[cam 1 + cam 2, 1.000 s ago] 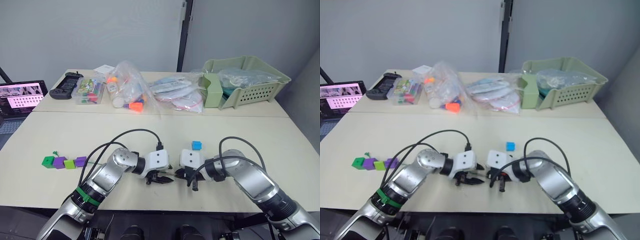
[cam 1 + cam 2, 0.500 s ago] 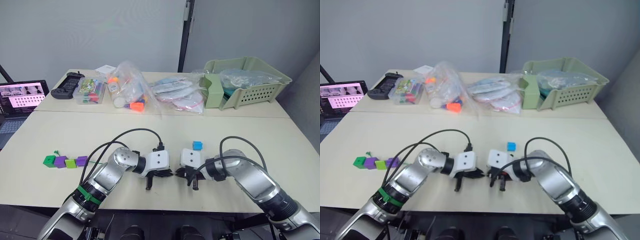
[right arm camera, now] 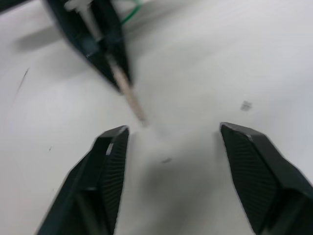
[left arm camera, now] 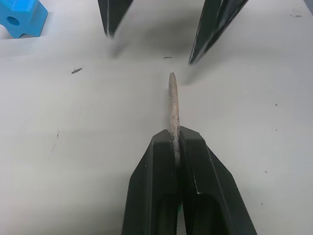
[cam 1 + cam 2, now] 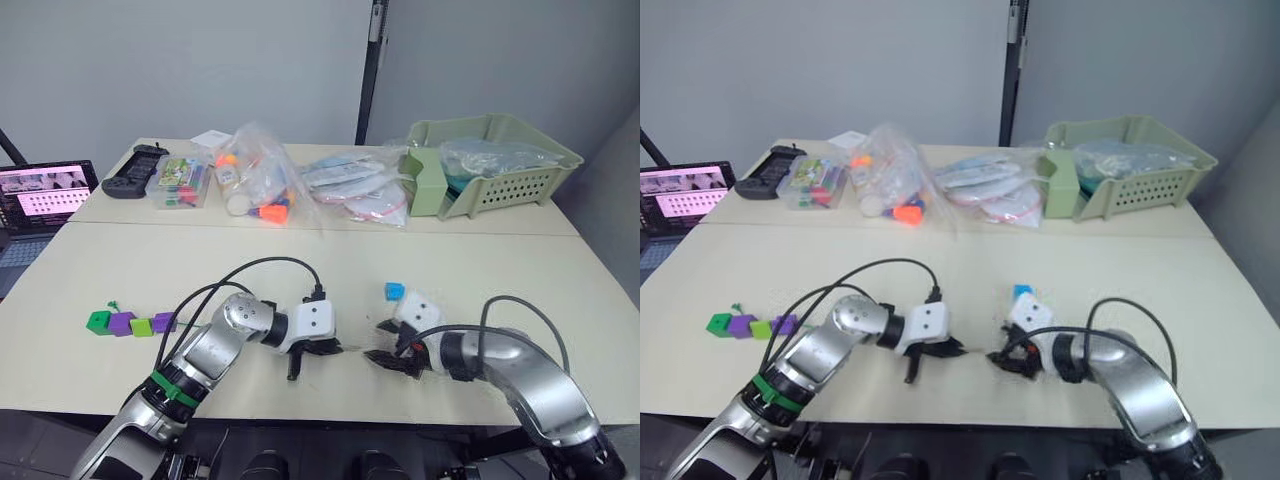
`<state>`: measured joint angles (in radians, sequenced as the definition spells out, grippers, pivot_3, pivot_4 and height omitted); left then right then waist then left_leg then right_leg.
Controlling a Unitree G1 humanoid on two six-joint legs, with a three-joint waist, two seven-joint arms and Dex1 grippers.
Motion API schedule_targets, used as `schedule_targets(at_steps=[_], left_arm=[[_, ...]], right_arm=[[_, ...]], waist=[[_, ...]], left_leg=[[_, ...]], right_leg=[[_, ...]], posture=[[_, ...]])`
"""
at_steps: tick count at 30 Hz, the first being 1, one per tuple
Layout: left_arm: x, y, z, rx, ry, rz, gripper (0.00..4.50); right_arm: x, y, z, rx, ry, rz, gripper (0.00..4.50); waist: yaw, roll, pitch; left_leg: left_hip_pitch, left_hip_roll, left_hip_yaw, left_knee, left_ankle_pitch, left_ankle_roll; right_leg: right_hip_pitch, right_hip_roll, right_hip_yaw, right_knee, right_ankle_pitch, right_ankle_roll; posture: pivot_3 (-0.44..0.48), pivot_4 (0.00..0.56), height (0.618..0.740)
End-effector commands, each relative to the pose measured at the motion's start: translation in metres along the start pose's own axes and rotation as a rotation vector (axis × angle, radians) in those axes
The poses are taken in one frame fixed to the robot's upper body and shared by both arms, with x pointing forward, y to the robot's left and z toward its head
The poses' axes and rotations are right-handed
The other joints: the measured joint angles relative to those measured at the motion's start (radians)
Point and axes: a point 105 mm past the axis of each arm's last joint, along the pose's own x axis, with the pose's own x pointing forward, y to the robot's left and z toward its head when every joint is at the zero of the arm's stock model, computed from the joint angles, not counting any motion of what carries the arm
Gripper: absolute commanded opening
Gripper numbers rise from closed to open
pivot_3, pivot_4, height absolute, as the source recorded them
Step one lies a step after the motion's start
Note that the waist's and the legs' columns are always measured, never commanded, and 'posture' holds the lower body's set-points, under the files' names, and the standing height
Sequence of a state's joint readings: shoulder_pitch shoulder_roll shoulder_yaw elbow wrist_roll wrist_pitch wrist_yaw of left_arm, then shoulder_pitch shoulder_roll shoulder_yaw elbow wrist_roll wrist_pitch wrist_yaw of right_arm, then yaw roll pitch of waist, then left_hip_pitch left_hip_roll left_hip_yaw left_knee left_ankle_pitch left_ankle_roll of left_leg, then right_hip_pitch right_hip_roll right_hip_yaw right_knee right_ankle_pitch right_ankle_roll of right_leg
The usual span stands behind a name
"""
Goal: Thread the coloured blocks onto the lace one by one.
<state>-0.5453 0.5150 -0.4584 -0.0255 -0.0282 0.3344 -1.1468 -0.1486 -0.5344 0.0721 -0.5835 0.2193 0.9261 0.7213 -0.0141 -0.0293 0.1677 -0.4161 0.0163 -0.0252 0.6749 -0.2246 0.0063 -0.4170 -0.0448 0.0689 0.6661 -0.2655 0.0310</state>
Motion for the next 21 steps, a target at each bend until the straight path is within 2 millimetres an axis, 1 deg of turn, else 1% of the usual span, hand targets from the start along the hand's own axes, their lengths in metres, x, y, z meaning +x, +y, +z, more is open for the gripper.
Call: schedule_targets(at_steps=[1, 3, 5, 8, 10, 13, 17, 21], left_arm=[[-0.005, 0.002, 0.004, 0.01, -0.009, 0.01, 0.0], [-0.006, 0.002, 0.003, 0.003, -0.008, 0.01, 0.0], [-0.006, 0.001, 0.002, 0.001, -0.007, 0.01, 0.0], [-0.007, 0.002, 0.002, -0.002, -0.006, 0.012, 0.0], [-0.007, 0.002, 0.002, -0.001, -0.004, 0.013, 0.0], [-0.009, 0.002, 0.001, 0.0, -0.001, 0.015, 0.0], [-0.011, 0.003, 0.001, 0.002, 0.003, 0.019, 0.0], [-0.012, 0.003, 0.001, 0.0, 0.004, 0.024, 0.0]], right_arm=[[-0.009, -0.009, 0.005, 0.061, -0.062, -0.177, 3.06], [-0.008, -0.024, 0.0, 0.086, -0.071, -0.348, 3.06], [-0.006, -0.038, 0.0, 0.127, -0.098, -0.501, 3.06], [0.003, -0.05, 0.008, 0.182, -0.158, -0.626, 3.06], [0.008, -0.055, 0.013, 0.205, -0.19, -0.682, 3.06], [0.021, -0.059, 0.018, 0.224, -0.203, -0.713, 3.06], [0.026, -0.068, 0.016, 0.255, -0.206, -0.776, 3.06], [0.038, -0.075, 0.012, 0.286, -0.2, -0.792, 3.06]], waist=[[-0.001, 0.0, 0.0], [-0.003, 0.0, 0.0], [-0.003, 0.0, 0.0], [-0.004, 0.0, 0.0], [-0.004, 0.0, 0.0], [-0.005, 0.0, 0.0], [-0.004, 0.001, 0.0], [-0.007, 0.001, 0.0]], left_leg=[[0.0, 0.0, 0.0, 0.0, 0.0, 0.0], [0.0, 0.0, 0.0, 0.0, 0.0, 0.0], [0.0, 0.0, 0.001, 0.0, 0.0, 0.0], [0.0, 0.0, 0.001, 0.0, 0.0, 0.0], [0.0, 0.0, 0.001, 0.0, 0.0, 0.0], [0.0, 0.0, 0.002, 0.0, 0.0, 0.0], [0.0, 0.0, 0.001, 0.0, 0.0, 0.0], [0.0, 0.0, 0.002, 0.0, 0.0, 0.0]], right_leg=[[0.0, 0.0, 0.0, 0.0, 0.0, 0.0], [0.0, 0.0, 0.0, 0.0, 0.0, 0.0], [-0.001, 0.0, 0.001, 0.001, 0.0, 0.0], [-0.001, 0.0, 0.001, 0.001, 0.0, 0.0], [-0.002, 0.0, 0.001, 0.001, 0.0, 0.0], [-0.002, 0.0, 0.001, 0.001, 0.0, 0.0], [-0.001, 0.0, 0.001, 0.001, 0.0, 0.0], [-0.002, 0.0, 0.001, 0.001, 0.0, 0.0]], posture=[[0.0, 0.15, 0.74], [0.0, 0.15, 0.74], [0.0, 0.15, 0.74], [0.0, 0.15, 0.74], [0.0, 0.15, 0.74], [0.0, 0.15, 0.74], [0.0, 0.15, 0.74], [0.0, 0.15, 0.74]])
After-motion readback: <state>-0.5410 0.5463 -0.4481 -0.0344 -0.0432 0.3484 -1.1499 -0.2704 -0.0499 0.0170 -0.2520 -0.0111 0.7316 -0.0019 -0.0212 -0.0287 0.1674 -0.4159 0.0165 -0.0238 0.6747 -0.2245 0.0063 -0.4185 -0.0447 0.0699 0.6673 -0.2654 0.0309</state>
